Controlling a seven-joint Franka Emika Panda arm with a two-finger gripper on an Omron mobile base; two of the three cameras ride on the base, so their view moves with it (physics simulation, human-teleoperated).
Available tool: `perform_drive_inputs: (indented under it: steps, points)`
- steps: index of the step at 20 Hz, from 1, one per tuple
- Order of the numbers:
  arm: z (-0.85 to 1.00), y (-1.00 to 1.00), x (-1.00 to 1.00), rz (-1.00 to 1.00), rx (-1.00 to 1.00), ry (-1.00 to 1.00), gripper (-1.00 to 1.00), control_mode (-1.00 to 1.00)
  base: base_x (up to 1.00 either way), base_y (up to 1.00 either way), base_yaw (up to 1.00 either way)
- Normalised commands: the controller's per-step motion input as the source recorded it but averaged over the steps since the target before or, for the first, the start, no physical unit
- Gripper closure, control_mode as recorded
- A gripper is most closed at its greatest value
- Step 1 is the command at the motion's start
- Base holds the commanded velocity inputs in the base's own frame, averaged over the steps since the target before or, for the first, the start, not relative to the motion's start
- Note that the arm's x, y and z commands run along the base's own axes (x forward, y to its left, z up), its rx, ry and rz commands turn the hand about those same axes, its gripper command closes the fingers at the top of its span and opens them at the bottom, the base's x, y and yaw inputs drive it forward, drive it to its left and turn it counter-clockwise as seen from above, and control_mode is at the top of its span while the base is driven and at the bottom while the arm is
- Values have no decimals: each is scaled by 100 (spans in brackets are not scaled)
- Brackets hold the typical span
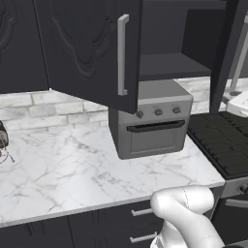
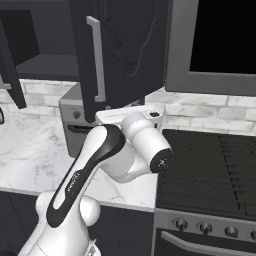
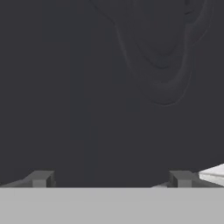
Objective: Close all open cabinet doors.
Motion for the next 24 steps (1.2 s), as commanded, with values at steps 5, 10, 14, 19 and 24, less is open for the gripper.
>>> perform_drive_inputs:
  steps: [5, 10, 14, 19, 24]
  points:
    - [0, 10, 23, 0, 0, 0, -100, -100, 0, 0, 0]
    - [0, 29, 24, 0, 0, 0, -100, -100, 0, 0, 0]
    - [0, 36, 20, -4, 0, 0, -100, -100, 0, 0, 0]
    - [8, 28, 7, -14, 0, 0, -100, -100, 0, 0, 0]
    - [17, 26, 8, -19, 0, 0, -100, -100, 0, 0, 0]
